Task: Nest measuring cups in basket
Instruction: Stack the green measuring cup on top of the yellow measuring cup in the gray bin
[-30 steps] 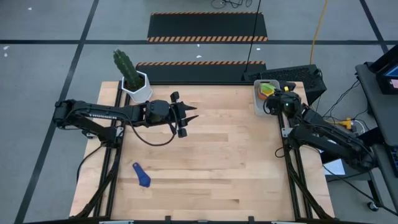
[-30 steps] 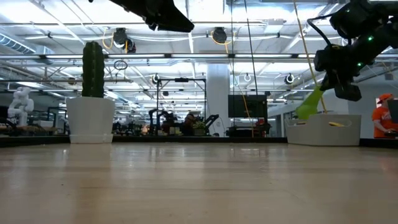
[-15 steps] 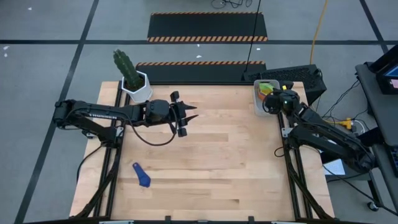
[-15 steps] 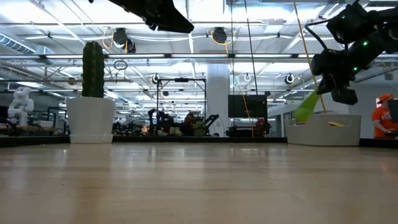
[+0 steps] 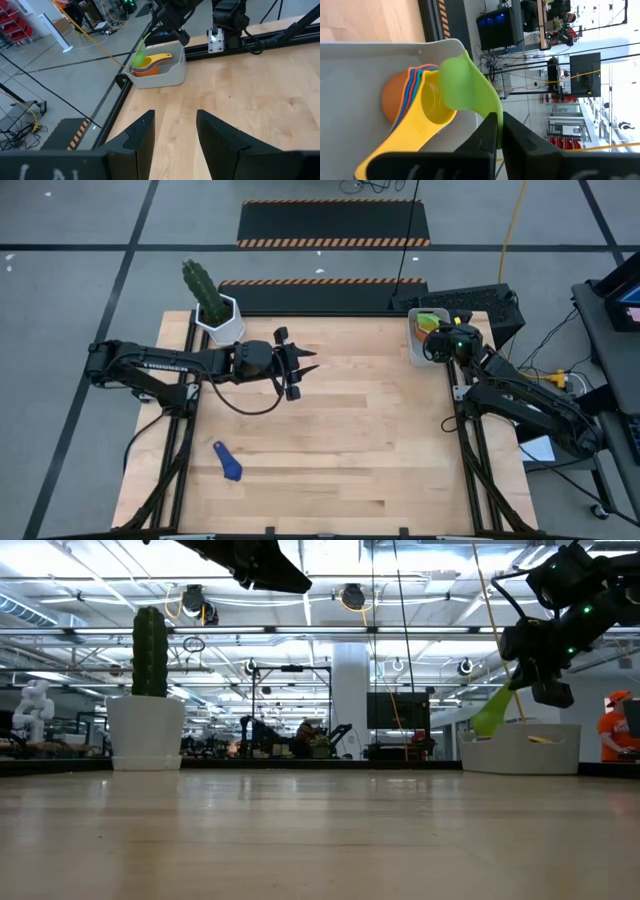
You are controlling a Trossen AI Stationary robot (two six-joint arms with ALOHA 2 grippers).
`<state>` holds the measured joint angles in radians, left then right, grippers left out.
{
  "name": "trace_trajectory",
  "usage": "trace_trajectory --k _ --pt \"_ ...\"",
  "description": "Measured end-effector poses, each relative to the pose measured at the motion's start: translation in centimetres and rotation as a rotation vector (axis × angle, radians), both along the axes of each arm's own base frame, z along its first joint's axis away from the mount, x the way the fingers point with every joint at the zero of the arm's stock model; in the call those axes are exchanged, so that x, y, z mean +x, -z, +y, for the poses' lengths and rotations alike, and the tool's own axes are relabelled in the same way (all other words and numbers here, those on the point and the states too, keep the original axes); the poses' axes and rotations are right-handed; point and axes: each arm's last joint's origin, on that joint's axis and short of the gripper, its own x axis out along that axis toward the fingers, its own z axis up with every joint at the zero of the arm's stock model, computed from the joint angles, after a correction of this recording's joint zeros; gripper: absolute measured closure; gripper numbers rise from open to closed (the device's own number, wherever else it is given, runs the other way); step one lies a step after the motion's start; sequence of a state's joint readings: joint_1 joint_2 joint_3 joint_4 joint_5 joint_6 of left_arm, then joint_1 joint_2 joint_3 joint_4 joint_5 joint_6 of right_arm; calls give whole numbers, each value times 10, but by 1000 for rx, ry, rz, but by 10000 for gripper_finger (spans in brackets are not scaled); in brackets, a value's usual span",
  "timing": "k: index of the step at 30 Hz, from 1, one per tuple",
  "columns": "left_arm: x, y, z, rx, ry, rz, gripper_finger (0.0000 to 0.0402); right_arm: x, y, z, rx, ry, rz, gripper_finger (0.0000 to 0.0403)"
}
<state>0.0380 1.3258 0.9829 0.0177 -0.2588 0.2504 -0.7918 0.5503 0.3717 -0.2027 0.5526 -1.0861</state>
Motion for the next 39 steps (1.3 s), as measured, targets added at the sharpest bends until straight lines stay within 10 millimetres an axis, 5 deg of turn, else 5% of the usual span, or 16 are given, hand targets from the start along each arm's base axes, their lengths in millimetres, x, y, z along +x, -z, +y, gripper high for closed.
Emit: trace_trajectory --k 9,20,39 --pt "0 0 0 -1 -1 -1 254 -2 3 1 25 29 27 391" --pt "-1 2 0 -9 -4 18 254 -3 6 2 62 54 -15 280" --pt "1 0 -2 -96 56 -21 254 -19 -5 18 248 249 -193 183"
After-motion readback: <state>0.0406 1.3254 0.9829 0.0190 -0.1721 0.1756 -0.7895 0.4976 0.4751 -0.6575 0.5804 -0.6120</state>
